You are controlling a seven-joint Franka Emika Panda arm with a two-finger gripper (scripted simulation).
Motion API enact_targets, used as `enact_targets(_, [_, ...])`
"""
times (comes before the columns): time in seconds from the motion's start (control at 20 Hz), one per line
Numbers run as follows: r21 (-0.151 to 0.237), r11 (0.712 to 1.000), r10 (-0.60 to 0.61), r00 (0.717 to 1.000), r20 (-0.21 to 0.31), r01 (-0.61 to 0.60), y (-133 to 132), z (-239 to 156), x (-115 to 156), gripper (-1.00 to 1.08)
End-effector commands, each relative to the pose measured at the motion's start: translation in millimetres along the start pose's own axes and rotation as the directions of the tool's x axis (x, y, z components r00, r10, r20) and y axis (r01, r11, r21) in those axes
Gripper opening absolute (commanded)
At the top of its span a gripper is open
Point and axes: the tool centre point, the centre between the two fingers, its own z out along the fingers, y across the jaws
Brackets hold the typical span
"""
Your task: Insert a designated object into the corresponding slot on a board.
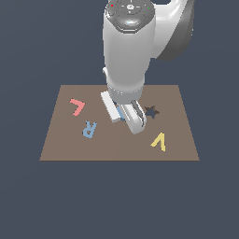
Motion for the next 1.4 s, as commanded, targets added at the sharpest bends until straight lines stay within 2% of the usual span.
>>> enact_targets(0.0, [0.000, 0.999, -0.047, 0.999, 0.000, 0.047, 13, -1, 0, -1.00])
enact_targets(0.35, [0.000, 0.984, -0.178, 0.984, 0.000, 0.178, 50, -3, 4, -1.00])
enact_targets(0.65, [0.000, 0.969, -0.248, 0.969, 0.000, 0.248, 70, -5, 9, -1.00])
enact_targets(1.35, [0.000, 0.961, -0.276, 0.961, 0.000, 0.276, 78, -4, 13, -1.00])
